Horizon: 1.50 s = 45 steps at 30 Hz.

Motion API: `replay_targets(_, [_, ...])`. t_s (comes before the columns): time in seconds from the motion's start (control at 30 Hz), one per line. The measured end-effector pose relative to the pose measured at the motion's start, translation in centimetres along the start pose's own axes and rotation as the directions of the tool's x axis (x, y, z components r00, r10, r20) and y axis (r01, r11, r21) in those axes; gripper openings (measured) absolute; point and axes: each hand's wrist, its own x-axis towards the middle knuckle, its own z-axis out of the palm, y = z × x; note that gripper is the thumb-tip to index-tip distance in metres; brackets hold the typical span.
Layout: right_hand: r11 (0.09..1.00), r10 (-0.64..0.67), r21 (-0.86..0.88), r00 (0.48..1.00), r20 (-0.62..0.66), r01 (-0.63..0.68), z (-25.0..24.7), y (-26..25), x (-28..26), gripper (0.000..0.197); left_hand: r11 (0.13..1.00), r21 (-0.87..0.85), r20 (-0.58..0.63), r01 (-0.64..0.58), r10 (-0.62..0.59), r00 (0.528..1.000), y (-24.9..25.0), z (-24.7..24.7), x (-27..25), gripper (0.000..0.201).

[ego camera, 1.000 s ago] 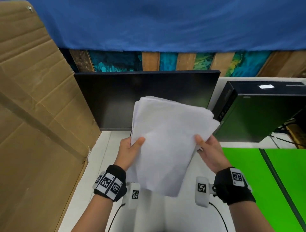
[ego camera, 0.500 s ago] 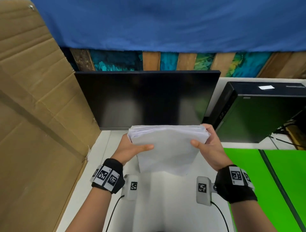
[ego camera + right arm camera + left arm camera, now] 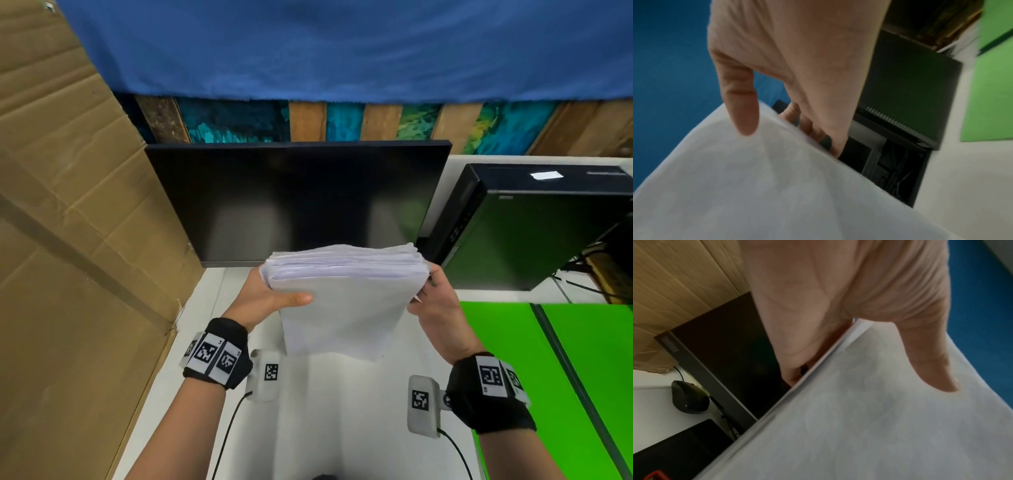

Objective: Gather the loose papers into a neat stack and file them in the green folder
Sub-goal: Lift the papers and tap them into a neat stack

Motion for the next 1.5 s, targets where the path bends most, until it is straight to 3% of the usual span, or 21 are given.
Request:
replay_targets(0.07, [0.996, -0.012, -0.086, 0.999, -0.030, 0.009, 0.8, -0.1, 0.3, 0.069, 1.000, -0.004, -0.001, -0.024, 0.024, 1.000, 0.2, 0.1, 0.2, 0.059])
replay_targets(0.2, [0.993, -0.050, -0.112, 0.998, -0.026, 0.046, 2.0, -0.7, 0.5, 0.072, 0.994, 0.021, -0.023, -0.105, 0.105, 0.994, 0.6, 1.2, 0.5, 0.094])
replay_targets(0.33, [0.990, -0.134, -0.051, 0.990, -0.034, 0.133, 2.9, -1.1, 0.4, 0.051, 0.989, 0.010, -0.135, -0.145, 0.145, 0.980, 0.6, 2.1, 0.5, 0.097])
replay_targets(0.4, [0.983, -0.166, -0.082, 0.985, -0.051, 0.162, 2.9, -1.5, 0.2, 0.045, 0.989, 0.013, -0.139, -0.150, 0.150, 0.979, 0.5, 1.6, 0.4, 0.095])
replay_targets(0.53, [0.977, -0.174, -0.127, 0.985, -0.018, 0.170, 2.3, -2.3, -0.1, 0.054, 0.986, -0.046, -0.151, -0.163, 0.154, 0.976, 0.7, 1.0, -0.2, 0.088])
replay_targets(0.6, [0.965, -0.196, -0.179, 0.980, -0.012, 0.191, 2.3, -2.6, -0.2, 0.044, 0.985, -0.080, -0.139, -0.153, 0.141, 0.980, 0.5, 0.7, -0.6, 0.083])
replay_targets(0.7, [0.930, -0.218, -0.311, 0.976, -0.030, 0.198, 2.5, -2.9, -0.1, 0.014, 0.991, -0.056, -0.094, -0.118, 0.113, 0.989, 0.1, 0.7, -0.8, 0.076])
replay_targets(0.93, [0.873, -0.216, -0.454, 0.976, -0.034, 0.177, 2.6, -3.4, 0.5, 0.006, 0.991, -0.073, -0.099, -0.113, 0.106, 0.989, -0.1, 1.1, -0.6, 0.072])
replay_targets(1.0, [0.895, -0.200, -0.414, 0.979, -0.046, 0.163, 2.7, -3.3, 0.4, 0.009, 0.990, -0.081, -0.111, -0.114, 0.105, 0.988, -0.2, 1.1, -0.5, 0.073])
replay_targets(1.1, [0.986, -0.144, -0.102, 0.983, -0.114, 0.132, 2.4, -3.2, 0.4, 0.010, 0.991, -0.063, -0.150, -0.118, 0.107, 0.983, -0.4, 1.2, -0.4, 0.079])
replay_targets(1.2, [0.993, -0.122, -0.011, 0.992, -0.018, 0.121, 1.7, -2.4, 0.0, 0.009, 0.994, -0.026, -0.217, -0.109, 0.100, 0.971, -0.6, 1.4, -0.2, 0.082])
replay_targets(1.3, [0.982, -0.067, -0.170, 0.993, 0.101, 0.084, 1.1, -1.3, -0.4, 0.066, 0.997, -0.018, -0.207, -0.078, 0.073, 0.976, -0.9, 1.2, 0.1, 0.080])
replay_targets(1.33, [0.973, -0.030, -0.227, 0.996, 0.082, 0.048, 1.2, -0.9, -0.5, 0.073, 0.999, -0.011, -0.167, -0.053, 0.050, 0.985, -1.0, 1.3, 0.2, 0.076])
replay_targets(1.4, [0.949, 0.011, -0.314, 1.000, -0.013, -0.014, 1.7, 0.0, -0.5, 0.058, 1.000, -0.005, -0.104, 0.005, -0.006, 0.995, -1.1, 1.9, 0.3, 0.061])
replay_targets(1.5, [0.948, 0.004, -0.315, 0.992, -0.128, -0.045, 3.0, -0.3, -0.2, 0.031, 1.000, -0.006, -0.167, 0.004, -0.005, 0.986, -0.5, 3.2, 0.5, 0.040])
